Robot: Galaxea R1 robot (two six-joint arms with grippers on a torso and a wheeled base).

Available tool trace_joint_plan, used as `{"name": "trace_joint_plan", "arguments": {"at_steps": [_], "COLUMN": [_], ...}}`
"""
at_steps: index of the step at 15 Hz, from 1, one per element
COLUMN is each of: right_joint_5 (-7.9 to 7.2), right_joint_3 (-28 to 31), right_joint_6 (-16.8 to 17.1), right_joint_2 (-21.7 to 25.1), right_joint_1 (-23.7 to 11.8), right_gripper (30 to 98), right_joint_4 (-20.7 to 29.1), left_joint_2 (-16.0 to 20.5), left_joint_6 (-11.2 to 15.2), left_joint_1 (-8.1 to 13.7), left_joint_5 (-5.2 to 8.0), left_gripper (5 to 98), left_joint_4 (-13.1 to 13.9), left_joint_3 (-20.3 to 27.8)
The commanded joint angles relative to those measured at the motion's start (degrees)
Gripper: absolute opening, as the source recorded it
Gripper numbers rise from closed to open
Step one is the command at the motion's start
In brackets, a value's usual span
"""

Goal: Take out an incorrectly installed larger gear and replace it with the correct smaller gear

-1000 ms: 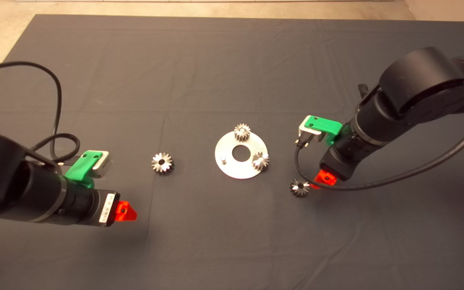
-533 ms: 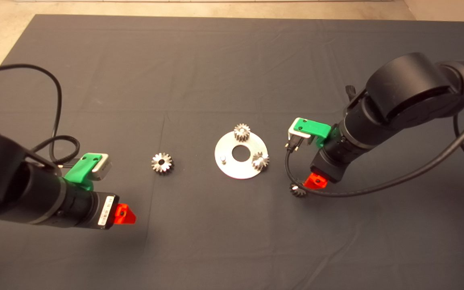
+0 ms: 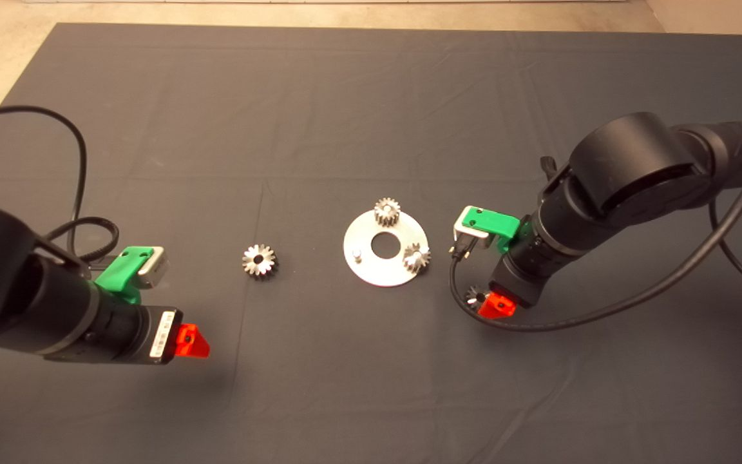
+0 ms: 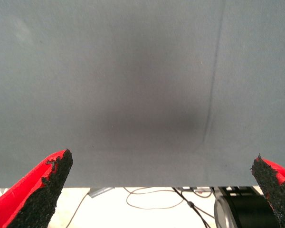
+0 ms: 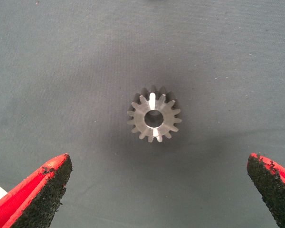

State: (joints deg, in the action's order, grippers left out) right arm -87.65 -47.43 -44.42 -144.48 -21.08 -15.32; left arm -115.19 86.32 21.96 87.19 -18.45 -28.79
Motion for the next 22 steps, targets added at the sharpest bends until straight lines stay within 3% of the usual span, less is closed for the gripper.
{"name": "trace_joint_plan", "arguments": {"at_steps": [1,4,9,16,22], "right_joint_5": [-7.35,-7.35,-7.35,-7.35,-7.35], "right_joint_3": [0.2,0.2,0.3,0.5,5.8], "right_joint_6": [0.2,0.4,0.4,0.4,0.2], "right_joint_2": [-1.1,-1.0,-0.9,0.7,3.8], "right_joint_1": [0.6,2.0,6.0,6.3,8.5], "right_gripper": [97.9,97.8,97.8,97.8,97.8], "right_joint_4": [-3.7,-4.7,-13.4,-15.1,-18.1], "left_joint_2": [0.3,0.4,0.6,0.9,1.0], "left_joint_6": [0.3,0.3,0.3,0.3,0.3], "left_joint_1": [0.8,0.8,0.8,0.8,0.8], "left_joint_5": [0.97,1.06,1.14,1.14,1.32], "left_gripper": [97.5,97.6,97.5,97.5,97.6], "left_joint_4": [1.3,1.3,1.3,1.3,1.4], "left_joint_3": [0.0,0.0,0.0,0.0,0.0]}}
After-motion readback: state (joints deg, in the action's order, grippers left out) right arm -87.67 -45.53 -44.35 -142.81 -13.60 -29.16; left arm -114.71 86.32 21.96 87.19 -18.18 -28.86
